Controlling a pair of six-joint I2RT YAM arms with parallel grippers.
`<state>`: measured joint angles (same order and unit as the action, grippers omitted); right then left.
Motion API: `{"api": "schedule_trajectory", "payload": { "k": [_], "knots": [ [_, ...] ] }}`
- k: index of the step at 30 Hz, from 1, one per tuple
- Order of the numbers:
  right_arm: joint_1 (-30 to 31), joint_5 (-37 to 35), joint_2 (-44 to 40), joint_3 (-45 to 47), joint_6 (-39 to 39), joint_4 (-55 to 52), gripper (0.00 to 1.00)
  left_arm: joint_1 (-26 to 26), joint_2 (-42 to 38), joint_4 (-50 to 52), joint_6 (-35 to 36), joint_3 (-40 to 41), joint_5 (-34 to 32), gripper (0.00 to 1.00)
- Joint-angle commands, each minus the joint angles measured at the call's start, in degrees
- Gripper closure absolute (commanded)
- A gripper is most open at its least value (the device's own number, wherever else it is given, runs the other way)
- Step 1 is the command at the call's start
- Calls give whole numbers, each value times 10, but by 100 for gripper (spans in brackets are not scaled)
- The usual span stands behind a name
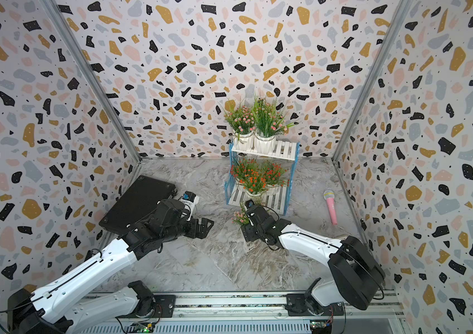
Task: Place the baby's breath potted plants on the rack by color
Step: Place the baby's breath potted plant at the center of the board.
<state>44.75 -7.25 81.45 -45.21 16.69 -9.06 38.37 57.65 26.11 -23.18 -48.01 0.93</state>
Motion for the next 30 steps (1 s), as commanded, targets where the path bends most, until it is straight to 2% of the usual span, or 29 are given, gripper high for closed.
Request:
{"api": "schedule_trajectory", "payload": {
  "k": [1,2,11,16,21,30],
  "knots": [
    [4,17,-5,-27,-11,40,5,3,-11,7,4,-13,-11,1],
    [4,18,-9,-27,-15,38,1,3,-14,9,4,-14,-12,1],
    [4,44,-112,15,-34,19,0,3,-20,17,2,-17,-16,1],
    [4,42,-219,39,-26,-31,0,2,-19,16,-3,-16,-16,1],
    [4,11,-315,57,-12,-96,0,2,-17,14,-6,-14,-16,1],
    [4,30,-374,137,28,-91,0,4,-14,10,-9,-9,-16,1]
  ]
}}
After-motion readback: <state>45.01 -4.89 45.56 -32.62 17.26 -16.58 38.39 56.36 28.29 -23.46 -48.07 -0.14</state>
